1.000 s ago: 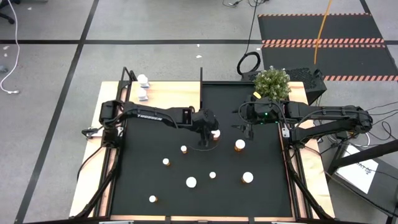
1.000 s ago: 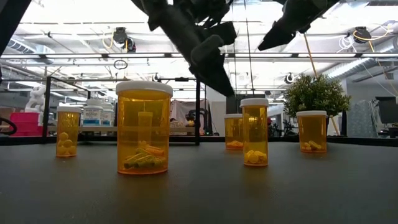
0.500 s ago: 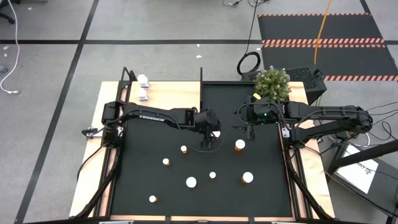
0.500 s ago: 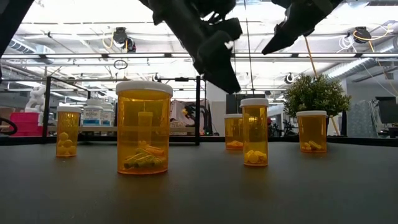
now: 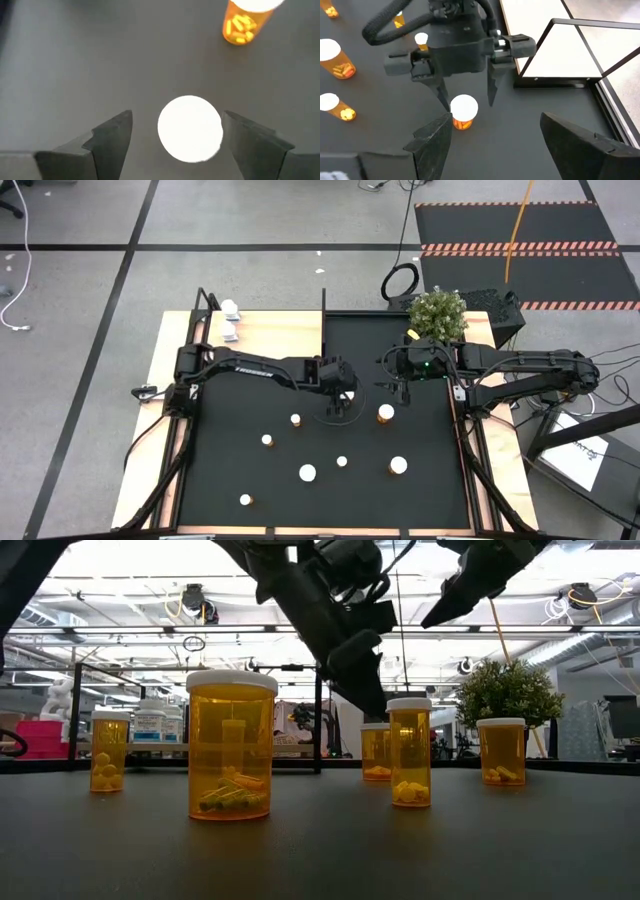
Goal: Pick and place medicine bottles onto shelf by color
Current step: Put the large orange pill bottle on the shelf
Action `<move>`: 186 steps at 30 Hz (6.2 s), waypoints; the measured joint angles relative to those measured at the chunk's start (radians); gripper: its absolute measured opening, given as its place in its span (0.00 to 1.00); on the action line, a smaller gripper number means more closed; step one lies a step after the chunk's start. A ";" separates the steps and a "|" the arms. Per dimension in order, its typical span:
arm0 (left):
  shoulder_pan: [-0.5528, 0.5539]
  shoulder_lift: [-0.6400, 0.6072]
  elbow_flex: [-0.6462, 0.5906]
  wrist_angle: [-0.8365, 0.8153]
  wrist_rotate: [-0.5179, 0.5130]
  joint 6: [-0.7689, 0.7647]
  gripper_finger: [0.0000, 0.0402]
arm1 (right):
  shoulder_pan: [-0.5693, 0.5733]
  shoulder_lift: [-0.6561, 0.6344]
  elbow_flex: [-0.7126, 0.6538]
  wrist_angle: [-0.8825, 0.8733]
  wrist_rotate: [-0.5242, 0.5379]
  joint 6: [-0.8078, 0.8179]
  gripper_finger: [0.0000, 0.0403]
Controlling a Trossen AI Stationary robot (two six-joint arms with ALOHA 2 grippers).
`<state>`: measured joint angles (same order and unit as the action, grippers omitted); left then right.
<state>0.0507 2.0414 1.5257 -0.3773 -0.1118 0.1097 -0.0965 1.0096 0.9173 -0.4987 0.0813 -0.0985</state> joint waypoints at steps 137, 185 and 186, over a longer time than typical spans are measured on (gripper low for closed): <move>0.374 -0.649 -0.001 -0.488 -0.081 0.148 0.53 | 0.000 0.000 0.000 0.015 -0.004 0.007 0.74; 0.807 -0.647 -0.637 0.059 -0.125 -0.203 0.53 | 0.000 0.000 0.000 0.061 -0.004 -0.018 0.74; 0.807 -0.647 -0.641 0.062 -0.125 -0.205 0.53 | 0.000 0.000 0.000 0.061 -0.004 -0.018 0.74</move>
<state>0.8574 1.3945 0.8850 -0.3149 -0.2371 -0.0958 -0.0963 1.0100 0.9176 -0.4374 0.0776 -0.1169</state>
